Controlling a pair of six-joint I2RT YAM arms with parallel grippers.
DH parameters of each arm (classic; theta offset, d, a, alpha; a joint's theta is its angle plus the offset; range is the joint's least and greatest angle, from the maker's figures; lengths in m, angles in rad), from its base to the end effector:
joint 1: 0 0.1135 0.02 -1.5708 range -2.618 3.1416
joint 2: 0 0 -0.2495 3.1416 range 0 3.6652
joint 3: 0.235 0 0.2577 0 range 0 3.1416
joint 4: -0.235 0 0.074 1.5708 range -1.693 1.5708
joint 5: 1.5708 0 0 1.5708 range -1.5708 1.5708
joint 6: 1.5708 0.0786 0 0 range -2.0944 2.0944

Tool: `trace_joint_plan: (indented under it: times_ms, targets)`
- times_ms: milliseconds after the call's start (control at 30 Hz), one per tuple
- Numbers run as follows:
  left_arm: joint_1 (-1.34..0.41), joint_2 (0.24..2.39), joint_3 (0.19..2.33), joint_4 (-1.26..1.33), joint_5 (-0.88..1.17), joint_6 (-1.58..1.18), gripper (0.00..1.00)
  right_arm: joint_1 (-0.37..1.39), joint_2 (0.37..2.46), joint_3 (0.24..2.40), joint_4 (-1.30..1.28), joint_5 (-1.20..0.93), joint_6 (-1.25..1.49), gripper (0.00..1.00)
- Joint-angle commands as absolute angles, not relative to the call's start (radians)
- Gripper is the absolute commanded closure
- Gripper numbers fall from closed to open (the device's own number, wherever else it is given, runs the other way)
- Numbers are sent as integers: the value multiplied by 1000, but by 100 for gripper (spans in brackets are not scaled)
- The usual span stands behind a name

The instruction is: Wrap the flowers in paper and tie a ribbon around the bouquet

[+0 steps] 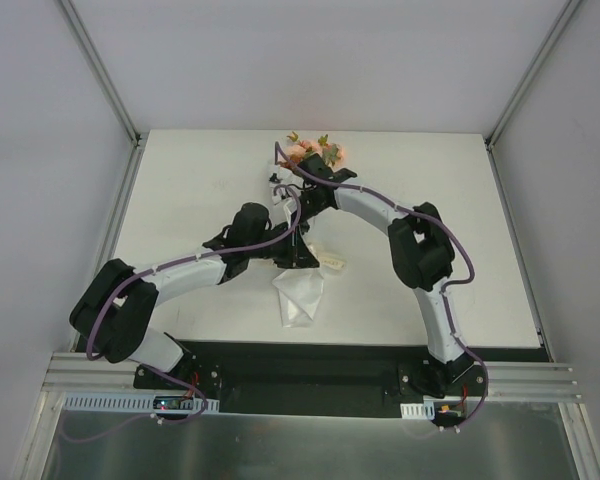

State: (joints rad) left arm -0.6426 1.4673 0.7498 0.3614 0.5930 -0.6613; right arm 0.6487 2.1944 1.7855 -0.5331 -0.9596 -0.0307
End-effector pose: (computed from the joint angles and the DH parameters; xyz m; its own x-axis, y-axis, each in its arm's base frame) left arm 0.2562 -0.2467 0.1936 -0.7830 -0.0500 -0.6200 0.5517 0.4045 -0.7294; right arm 0.3512 0.3471 0.1751 -0.6217 -0.4935 -0.6082 -0.7500 0.1512 0.6440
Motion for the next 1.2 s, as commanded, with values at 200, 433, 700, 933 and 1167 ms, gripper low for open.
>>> trace_joint_plan:
  times_ms: [200,433,700,933,1167]
  targets:
    - [-658,1419,696,433,638,-584,94,716,2350,2051,-1009,-1056,-401,97]
    - [-658,1411,678,433,634,-569,94,758,2436,2148,-1154,-930,-456,97]
    - [-658,1394,653,431,620,-583,94,716,2359,2123,-1053,-963,-373,78]
    - [-657,1387,644,416,609,-583,95,664,2229,2056,-937,-965,-247,46]
    - [-658,1397,657,391,606,-572,96,589,2053,1873,-783,-696,-63,37]
